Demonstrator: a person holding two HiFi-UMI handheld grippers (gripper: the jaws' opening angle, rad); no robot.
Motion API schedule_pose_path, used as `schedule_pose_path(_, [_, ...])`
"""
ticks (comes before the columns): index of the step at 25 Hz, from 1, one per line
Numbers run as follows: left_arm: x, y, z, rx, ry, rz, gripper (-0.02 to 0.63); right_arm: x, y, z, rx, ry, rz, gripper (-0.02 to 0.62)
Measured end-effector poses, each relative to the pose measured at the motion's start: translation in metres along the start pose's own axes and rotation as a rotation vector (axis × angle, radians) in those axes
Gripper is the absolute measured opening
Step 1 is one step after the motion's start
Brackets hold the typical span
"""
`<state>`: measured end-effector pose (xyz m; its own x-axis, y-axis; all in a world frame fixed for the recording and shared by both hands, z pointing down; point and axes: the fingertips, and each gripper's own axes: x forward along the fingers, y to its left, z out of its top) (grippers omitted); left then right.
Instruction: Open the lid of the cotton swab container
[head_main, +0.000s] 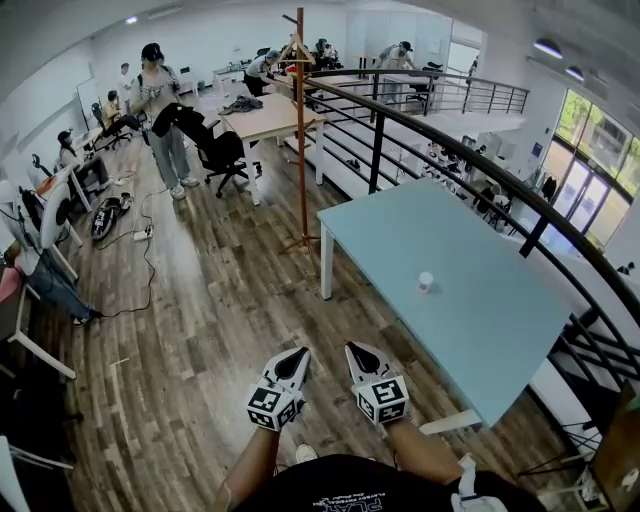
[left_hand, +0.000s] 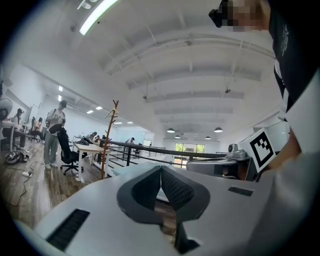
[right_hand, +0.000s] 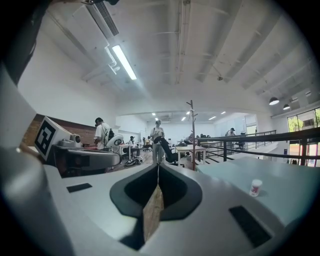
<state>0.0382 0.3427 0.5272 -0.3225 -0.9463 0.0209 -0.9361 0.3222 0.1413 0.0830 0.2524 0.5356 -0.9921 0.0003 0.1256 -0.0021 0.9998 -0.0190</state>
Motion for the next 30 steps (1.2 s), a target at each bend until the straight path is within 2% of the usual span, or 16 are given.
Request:
schedule_pose_path(8, [-0.011,0.034,0.002,0.011,-0.002,-0.026,0.012,0.042,0.008,0.014,0.002,-0.036,-0.034,0.02])
schedule_pose_path(12, [-0.013,0.049,0.006,0.003,-0.009,-0.019,0.012,0.052,0.009,0.019,0.044,-0.046,-0.057,0.019])
schedule_pose_path(19, [-0.001,0.05,0.001,-0.02,0.01,-0.034,0.012,0.061,-0.001,0.016,0.071,-0.032,-0.066,0.02])
schedule_pose_path(24, [0.016,0.056,-0.004,-0.016,0.02,-0.029,0.012,0.075,-0.015,-0.002,0.116,0.003,-0.047,0.02])
schedule_pose_path(30, [0.045,0.065,0.003,-0.015,0.014,-0.006,0.012,0.093,-0.04,0.005,0.079,0.016,-0.015,0.02])
